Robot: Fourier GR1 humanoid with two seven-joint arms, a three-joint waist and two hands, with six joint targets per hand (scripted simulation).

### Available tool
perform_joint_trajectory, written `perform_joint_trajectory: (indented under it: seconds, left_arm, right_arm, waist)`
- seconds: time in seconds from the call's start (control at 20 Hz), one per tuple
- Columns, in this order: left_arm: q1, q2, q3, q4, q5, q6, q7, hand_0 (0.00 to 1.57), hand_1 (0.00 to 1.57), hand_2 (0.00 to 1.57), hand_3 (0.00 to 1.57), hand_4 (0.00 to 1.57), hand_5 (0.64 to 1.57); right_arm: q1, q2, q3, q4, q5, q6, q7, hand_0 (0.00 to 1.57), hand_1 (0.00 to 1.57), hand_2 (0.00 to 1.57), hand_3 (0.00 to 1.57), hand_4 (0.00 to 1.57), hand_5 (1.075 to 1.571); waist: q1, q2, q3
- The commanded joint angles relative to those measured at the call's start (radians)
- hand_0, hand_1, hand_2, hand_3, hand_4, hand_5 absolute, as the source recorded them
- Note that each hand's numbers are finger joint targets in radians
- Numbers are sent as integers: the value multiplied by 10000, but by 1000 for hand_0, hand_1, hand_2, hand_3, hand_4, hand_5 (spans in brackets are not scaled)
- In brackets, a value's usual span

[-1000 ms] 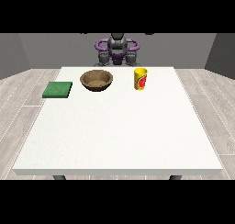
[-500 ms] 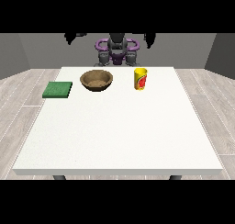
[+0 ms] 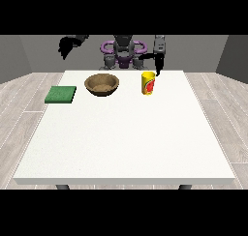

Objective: Pick the cup and pour the ball into the bowl, then pick the bowl and place it on the pad

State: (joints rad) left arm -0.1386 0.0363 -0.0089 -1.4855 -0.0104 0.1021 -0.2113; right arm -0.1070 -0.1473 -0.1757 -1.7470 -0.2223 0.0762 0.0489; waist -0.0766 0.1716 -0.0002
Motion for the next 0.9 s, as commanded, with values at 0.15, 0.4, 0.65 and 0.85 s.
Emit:
perform_joint_trajectory:
  seconds: [0.15, 0.4, 0.65, 0.85]
  left_arm:
    - [-892, 416, 916, 2816, 418, -743, -1736, 0, 0, 0, 0, 0, 1441]
    - [-1694, 363, 1012, 4654, 173, -738, -2471, 0, 0, 0, 0, 169, 1422]
    - [-2067, 32, 1330, 6052, 190, -269, -3304, 0, 0, 0, 0, 211, 1435]
    - [-2432, 255, 1895, 7471, 399, -260, -4238, 0, 0, 0, 0, 887, 1555]
  right_arm:
    - [262, -151, -376, 1039, -166, 613, -975, 0, 0, 0, 0, 667, 1560]
    - [-377, -630, -908, 1849, -542, 813, -701, 0, 0, 0, 0, 667, 1562]
    - [-332, -1089, -1051, 1944, -946, 1494, -498, 0, 0, 0, 0, 673, 1563]
    - [-468, -863, -804, 1481, -732, 1080, -262, 0, 0, 0, 0, 674, 1566]
  waist:
    - [-159, 3, 1]
    - [-62, -295, 0]
    - [-469, -223, -2]
    - [-566, -90, -5]
